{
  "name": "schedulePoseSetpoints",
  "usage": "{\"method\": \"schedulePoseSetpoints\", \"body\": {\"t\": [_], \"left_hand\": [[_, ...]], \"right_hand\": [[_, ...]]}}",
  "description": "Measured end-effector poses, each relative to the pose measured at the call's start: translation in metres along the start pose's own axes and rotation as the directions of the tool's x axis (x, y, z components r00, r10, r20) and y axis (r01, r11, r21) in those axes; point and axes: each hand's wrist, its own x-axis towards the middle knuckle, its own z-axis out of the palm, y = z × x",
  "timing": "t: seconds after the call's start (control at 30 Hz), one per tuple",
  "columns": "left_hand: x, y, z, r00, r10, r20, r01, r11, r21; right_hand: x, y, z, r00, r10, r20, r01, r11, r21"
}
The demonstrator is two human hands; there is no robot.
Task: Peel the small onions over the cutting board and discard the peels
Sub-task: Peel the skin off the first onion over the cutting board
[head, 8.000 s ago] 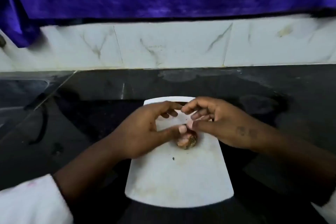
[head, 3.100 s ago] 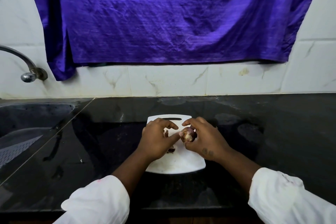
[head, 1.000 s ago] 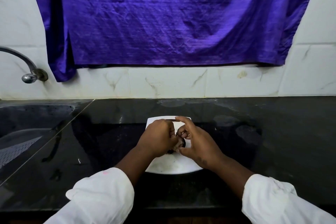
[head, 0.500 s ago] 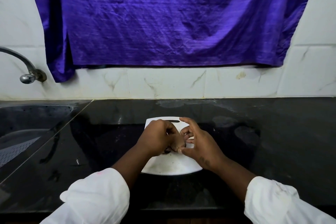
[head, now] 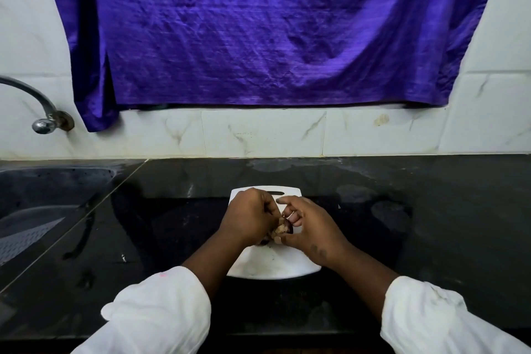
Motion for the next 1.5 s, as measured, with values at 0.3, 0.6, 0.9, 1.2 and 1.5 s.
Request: {"method": "schedulePoseSetpoints", "body": {"t": [0.3,0.6,0.9,1.2,1.5], "left_hand": [[0.003,-0.017,-0.009,0.990,0.099,0.098,-0.100,0.995,0.003],[0.001,-0.029,-0.012,0.963,0.184,0.196,-0.170,0.982,-0.086],[-0.002,-0.032,-0.009,0.980,0.113,0.166,-0.097,0.990,-0.103],[0.001,-0.031,-0.006,0.984,0.062,0.169,-0.087,0.986,0.145],[-0.001,-0.034,-0.003,0.979,0.053,0.197,-0.098,0.968,0.229]], "right_hand": [[0.006,0.005,-0.006,0.989,0.046,0.140,-0.049,0.999,0.020],[0.016,0.008,-0.011,0.990,0.097,0.103,-0.119,0.965,0.234],[0.018,0.018,-0.021,0.988,0.150,0.032,-0.149,0.892,0.426],[0.011,0.009,-0.019,0.981,0.193,-0.007,-0.142,0.749,0.647],[0.013,-0.003,-0.031,0.957,0.286,-0.052,-0.113,0.530,0.840]]}}
